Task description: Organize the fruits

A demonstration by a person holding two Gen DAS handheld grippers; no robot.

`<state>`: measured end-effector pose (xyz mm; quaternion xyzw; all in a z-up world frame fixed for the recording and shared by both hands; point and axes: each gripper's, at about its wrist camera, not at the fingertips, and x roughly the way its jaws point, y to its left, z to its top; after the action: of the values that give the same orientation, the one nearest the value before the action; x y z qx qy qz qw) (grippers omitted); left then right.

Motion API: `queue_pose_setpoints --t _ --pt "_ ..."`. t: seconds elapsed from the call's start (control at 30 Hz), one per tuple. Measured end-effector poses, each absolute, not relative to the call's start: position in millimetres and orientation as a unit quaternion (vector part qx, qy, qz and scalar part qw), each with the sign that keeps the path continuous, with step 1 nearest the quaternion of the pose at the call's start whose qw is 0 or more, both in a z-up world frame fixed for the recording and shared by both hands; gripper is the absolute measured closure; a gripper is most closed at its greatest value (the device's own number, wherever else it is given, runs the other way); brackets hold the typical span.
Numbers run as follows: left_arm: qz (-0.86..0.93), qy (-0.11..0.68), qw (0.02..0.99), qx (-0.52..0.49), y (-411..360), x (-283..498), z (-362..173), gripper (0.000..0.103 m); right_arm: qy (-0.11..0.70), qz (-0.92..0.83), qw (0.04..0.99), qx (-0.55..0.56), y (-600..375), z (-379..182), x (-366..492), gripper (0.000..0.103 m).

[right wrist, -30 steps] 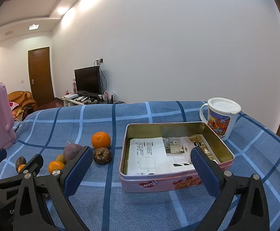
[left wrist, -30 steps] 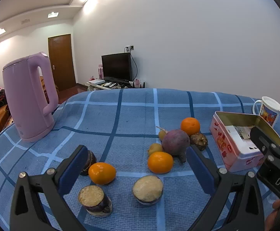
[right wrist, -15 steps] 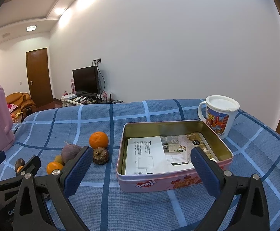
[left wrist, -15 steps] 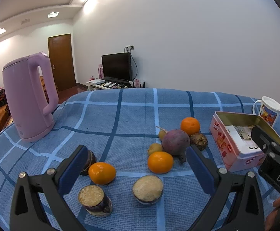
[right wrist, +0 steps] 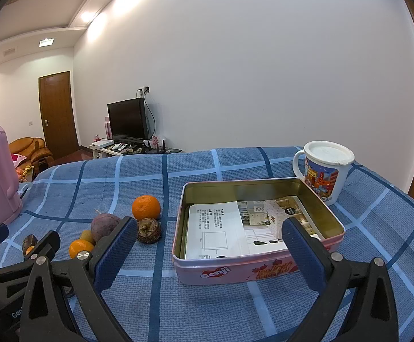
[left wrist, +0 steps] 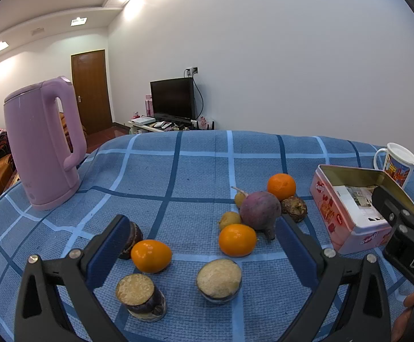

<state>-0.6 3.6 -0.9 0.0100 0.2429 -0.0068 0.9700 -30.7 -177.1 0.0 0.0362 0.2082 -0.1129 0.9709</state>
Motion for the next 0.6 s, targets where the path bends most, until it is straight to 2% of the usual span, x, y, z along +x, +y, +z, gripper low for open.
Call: queue_pose_setpoints --t 0.6 --pt "-0.007 0.243 0.970 0.011 4.0 -0.7 -0.8 0.000 0.206 -0.109 0.972 0.036 -176.2 -0.1 -31.4 0.001"
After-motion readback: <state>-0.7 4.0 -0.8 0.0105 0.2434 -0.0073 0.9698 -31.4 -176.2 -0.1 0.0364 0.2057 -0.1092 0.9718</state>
